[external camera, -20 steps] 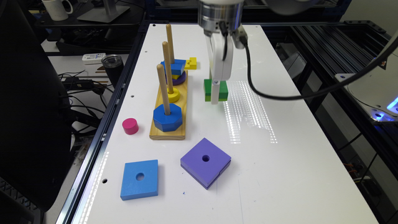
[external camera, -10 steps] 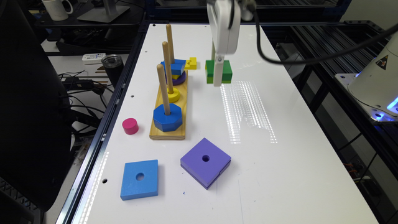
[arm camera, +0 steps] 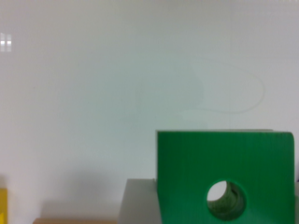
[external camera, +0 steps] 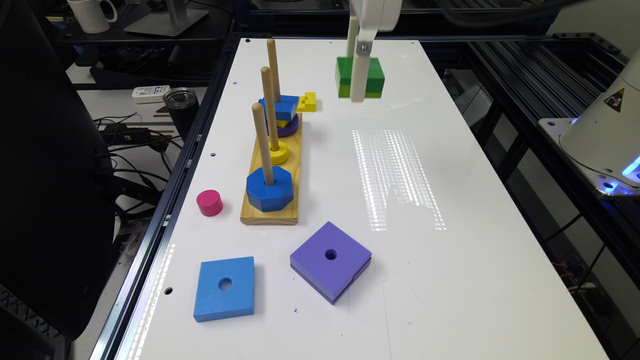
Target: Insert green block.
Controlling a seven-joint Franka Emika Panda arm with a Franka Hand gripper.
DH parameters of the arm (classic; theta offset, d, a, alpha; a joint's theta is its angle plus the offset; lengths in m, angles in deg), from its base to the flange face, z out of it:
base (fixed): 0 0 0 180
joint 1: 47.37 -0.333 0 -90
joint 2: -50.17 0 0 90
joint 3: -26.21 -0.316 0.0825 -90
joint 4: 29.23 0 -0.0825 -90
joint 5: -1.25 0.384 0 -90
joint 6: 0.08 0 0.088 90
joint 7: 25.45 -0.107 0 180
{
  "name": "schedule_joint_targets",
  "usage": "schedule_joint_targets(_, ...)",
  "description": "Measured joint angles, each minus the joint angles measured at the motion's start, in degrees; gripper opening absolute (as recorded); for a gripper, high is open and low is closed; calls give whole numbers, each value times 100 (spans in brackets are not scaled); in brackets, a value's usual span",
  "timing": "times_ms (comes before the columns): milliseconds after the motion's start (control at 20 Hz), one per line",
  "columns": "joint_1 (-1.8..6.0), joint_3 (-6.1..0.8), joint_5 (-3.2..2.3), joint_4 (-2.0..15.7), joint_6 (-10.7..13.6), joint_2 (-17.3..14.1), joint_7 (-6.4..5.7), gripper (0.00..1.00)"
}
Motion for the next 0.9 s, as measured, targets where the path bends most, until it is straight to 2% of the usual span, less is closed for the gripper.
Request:
schedule_joint_targets(450,16,2,22,243,510,295,11,0)
schedule_joint_targets(900,25,5,43,390,738,383,21,0)
